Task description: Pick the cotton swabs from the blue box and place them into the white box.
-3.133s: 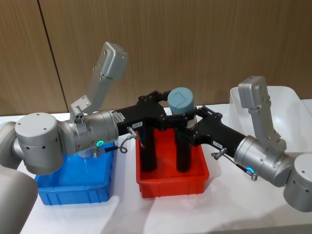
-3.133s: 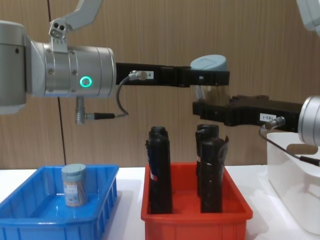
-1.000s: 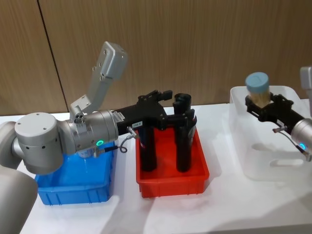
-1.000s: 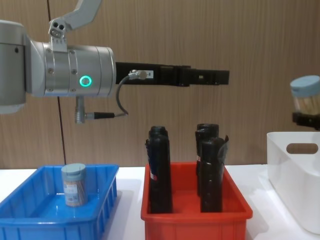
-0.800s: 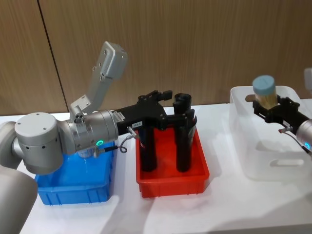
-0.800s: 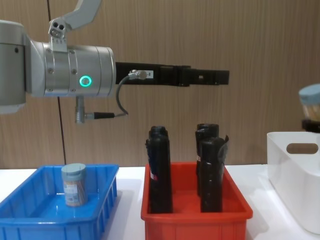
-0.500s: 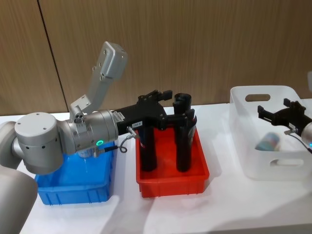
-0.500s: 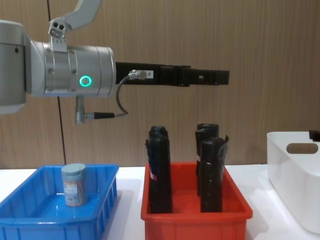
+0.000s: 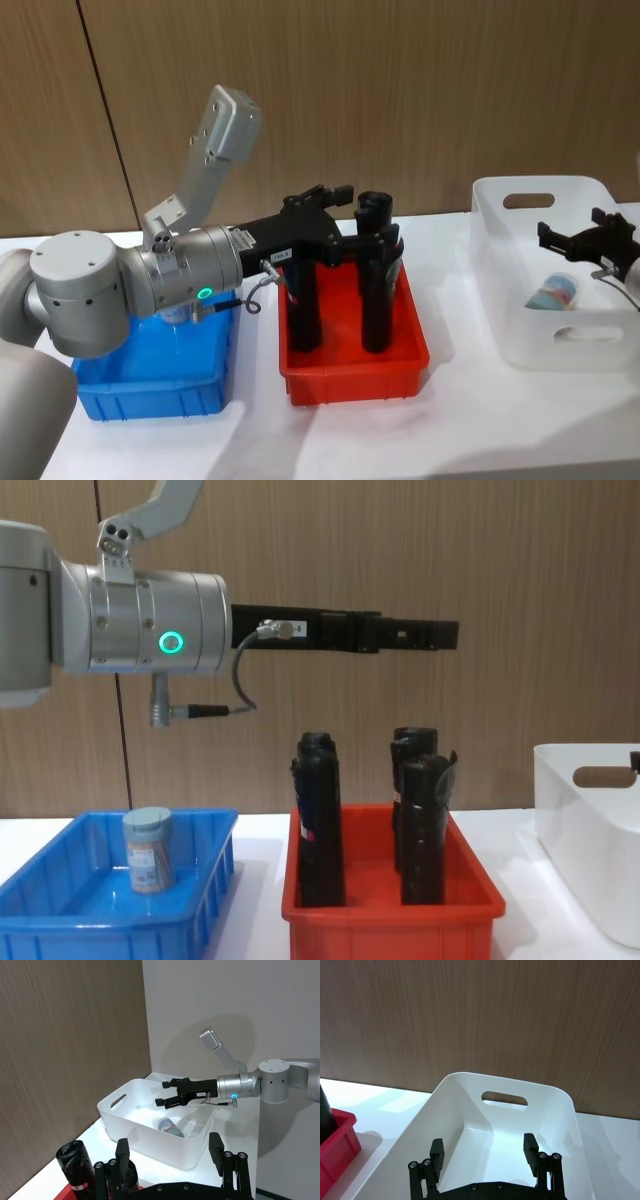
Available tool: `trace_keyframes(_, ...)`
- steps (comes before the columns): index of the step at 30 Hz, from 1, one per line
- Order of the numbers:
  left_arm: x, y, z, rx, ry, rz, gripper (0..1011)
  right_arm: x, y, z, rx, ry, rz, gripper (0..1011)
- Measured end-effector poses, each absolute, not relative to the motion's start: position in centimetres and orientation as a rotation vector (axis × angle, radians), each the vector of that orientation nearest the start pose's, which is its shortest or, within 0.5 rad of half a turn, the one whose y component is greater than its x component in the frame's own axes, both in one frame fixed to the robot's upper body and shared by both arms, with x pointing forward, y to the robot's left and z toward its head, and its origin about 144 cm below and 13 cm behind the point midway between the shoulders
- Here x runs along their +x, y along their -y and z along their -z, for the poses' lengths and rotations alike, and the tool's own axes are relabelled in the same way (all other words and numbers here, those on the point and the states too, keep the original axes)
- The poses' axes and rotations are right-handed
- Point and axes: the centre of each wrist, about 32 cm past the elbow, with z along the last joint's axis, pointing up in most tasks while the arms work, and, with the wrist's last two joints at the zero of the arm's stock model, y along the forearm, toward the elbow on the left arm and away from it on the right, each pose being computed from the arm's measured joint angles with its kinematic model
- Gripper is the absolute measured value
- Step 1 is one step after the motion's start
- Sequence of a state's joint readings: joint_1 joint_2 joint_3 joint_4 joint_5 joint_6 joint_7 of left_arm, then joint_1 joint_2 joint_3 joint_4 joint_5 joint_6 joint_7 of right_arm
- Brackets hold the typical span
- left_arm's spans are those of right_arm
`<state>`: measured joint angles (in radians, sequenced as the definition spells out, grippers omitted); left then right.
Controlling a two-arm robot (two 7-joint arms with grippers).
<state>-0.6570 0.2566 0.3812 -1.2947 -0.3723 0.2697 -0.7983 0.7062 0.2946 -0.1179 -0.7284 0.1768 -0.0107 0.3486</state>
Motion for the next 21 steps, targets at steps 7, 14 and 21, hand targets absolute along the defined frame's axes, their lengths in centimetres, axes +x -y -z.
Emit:
trace_keyframes(7, 60.82, -21.22, -129.79, 0.061, 0.034, -0.500, 1004, 63.02, 35.95, -118.47, -0.186, -0.047, 1.356, 1002)
trace_keyframes(14, 60.82, -21.22, -129.79, 0.061, 0.034, -0.500, 1004, 63.07, 36.06, -118.38, -0.188, -0.049, 1.358, 1001)
trace_keyframes(21, 60.82, -21.22, -129.79, 0.061, 0.034, -0.500, 1004, 63.09, 36.12, -118.34, -0.190, -0.051, 1.359, 1001)
